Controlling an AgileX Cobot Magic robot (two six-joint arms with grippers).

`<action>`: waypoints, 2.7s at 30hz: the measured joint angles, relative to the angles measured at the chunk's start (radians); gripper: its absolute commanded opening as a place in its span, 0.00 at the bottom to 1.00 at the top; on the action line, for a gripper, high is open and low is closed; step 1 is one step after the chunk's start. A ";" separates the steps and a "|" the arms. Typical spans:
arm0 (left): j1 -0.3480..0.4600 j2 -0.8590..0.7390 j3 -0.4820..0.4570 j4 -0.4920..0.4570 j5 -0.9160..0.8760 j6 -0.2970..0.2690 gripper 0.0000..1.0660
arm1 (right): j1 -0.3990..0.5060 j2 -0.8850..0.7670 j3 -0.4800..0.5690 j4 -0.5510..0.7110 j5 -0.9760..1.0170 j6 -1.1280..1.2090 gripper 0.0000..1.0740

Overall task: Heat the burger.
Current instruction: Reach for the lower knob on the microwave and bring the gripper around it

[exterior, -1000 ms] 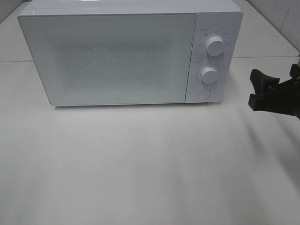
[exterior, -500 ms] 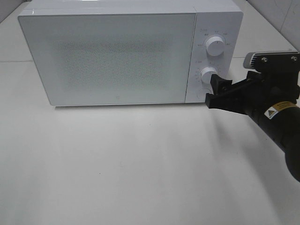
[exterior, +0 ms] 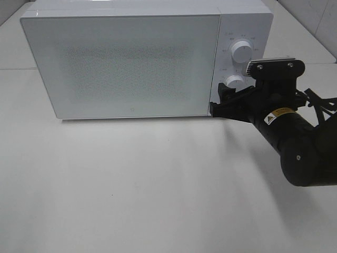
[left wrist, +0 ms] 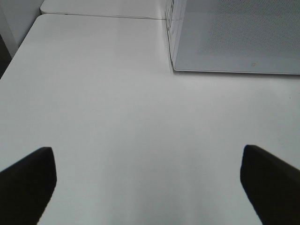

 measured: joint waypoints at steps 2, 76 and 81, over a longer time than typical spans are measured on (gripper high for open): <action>0.000 0.000 0.000 0.000 0.000 0.000 0.95 | 0.000 0.018 -0.015 0.002 0.000 -0.003 0.71; 0.000 0.000 0.000 0.000 0.000 0.000 0.95 | -0.029 0.096 -0.126 0.034 0.025 -0.047 0.44; 0.000 0.000 0.000 0.000 0.000 0.000 0.95 | -0.029 0.095 -0.126 0.028 0.024 -0.046 0.20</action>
